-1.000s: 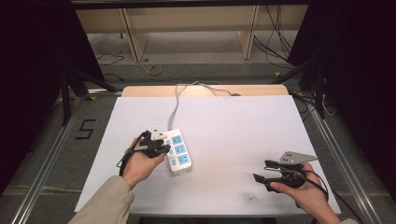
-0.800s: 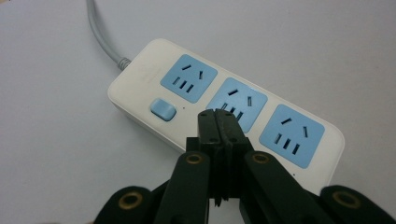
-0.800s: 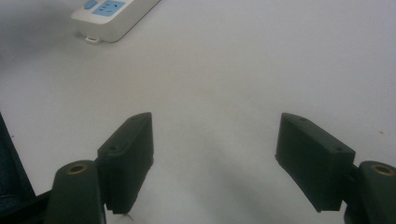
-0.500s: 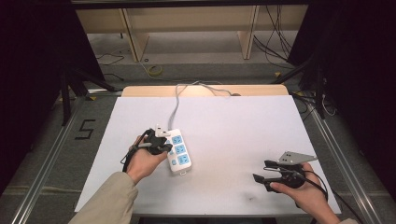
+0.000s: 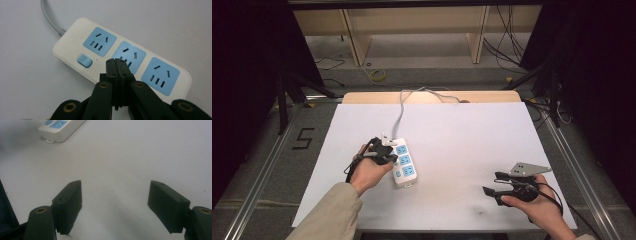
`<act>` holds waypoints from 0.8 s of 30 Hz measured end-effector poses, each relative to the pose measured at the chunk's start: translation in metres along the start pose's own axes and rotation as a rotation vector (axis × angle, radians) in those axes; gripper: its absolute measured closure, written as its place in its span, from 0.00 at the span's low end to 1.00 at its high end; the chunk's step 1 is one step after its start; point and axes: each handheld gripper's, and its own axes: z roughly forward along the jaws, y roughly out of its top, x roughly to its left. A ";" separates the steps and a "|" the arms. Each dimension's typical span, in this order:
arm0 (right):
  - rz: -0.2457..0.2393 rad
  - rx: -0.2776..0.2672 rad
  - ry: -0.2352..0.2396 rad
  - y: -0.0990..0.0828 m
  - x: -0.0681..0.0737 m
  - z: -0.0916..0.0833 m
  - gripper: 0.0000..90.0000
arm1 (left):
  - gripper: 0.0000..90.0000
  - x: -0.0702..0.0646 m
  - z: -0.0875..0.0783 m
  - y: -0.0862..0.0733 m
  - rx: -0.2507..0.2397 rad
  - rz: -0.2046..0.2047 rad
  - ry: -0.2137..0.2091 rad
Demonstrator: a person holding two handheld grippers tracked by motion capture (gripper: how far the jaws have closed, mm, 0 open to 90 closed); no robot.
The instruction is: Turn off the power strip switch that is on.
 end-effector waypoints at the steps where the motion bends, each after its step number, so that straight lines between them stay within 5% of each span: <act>1: 0.000 0.000 0.000 0.000 0.000 0.000 0.31 | 1.00 0.000 0.000 0.000 0.002 0.000 0.001; 24: -0.001 0.006 0.005 0.000 0.001 0.001 0.31 | 1.00 -0.002 0.007 0.004 0.067 0.009 0.002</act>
